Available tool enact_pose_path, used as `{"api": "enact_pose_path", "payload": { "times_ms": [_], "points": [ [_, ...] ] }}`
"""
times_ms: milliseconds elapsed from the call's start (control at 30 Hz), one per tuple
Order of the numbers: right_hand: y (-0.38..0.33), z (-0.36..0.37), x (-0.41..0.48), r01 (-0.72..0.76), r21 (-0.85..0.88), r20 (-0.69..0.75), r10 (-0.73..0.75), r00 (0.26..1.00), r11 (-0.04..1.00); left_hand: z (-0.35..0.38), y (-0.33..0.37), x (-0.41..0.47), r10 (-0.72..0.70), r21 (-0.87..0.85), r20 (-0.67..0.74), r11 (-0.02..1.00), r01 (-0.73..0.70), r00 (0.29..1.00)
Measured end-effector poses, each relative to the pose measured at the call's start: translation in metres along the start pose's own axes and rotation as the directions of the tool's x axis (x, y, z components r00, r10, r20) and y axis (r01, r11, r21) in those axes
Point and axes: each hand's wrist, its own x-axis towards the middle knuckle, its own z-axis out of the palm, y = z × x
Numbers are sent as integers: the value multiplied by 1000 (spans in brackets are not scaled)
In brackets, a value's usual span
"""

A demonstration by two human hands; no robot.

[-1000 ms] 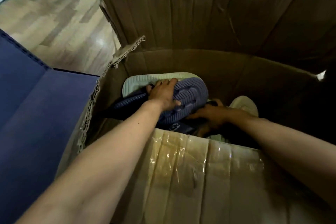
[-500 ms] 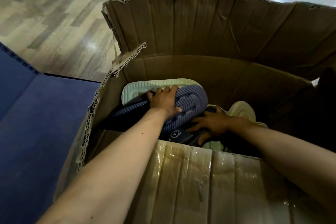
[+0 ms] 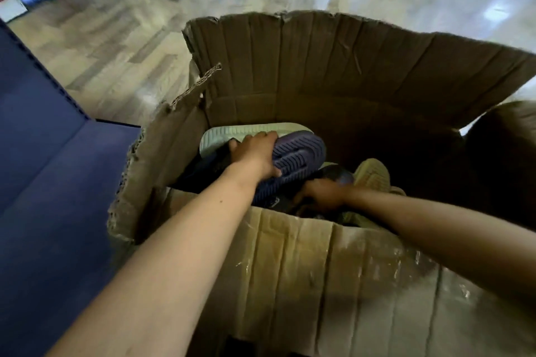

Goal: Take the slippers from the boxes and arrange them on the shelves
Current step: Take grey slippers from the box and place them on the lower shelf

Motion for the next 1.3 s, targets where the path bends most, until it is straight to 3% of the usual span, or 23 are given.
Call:
{"api": "enact_pose_path", "payload": {
  "times_ms": [133,233,300,400,500,667,800,933,1167,1300],
  "points": [
    [-25,-6,-33,-26,-28,-130,22,991,999,-27,9,-47,71,20,-134,997,-69,988],
    [-40,-7,-64,-103,3,-299,99,949,995,-51,18,-77,-13,-254,-366,963,-87,931],
    [-49,-8,-84,-138,143,-453,189,872,980,-58,24,-99,-92,-410,-521,899,-155,848],
    [-57,-10,-105,-94,474,-559,382,736,875,-52,20,-128,-25,-327,-668,908,-263,744],
    [-67,-7,-116,-14,509,-656,398,641,861,-51,10,-141,-13,-292,-753,903,-316,658],
    [-71,-7,-125,40,493,-762,410,501,869,-54,5,-152,-8,-258,-810,902,-345,586],
    [-71,-1,-130,99,555,-742,438,507,826,-48,-3,-162,82,-172,-824,906,-386,560],
    [-67,-21,-153,96,524,-766,418,489,846,-63,1,-169,143,-130,-853,873,-469,502],
    [-48,-63,-195,129,472,-839,399,369,872,-94,-9,-186,443,180,-812,809,-559,379],
    [-58,-79,-199,200,414,-886,342,314,888,-113,-24,-203,465,235,-801,823,-518,376]
  ]
}}
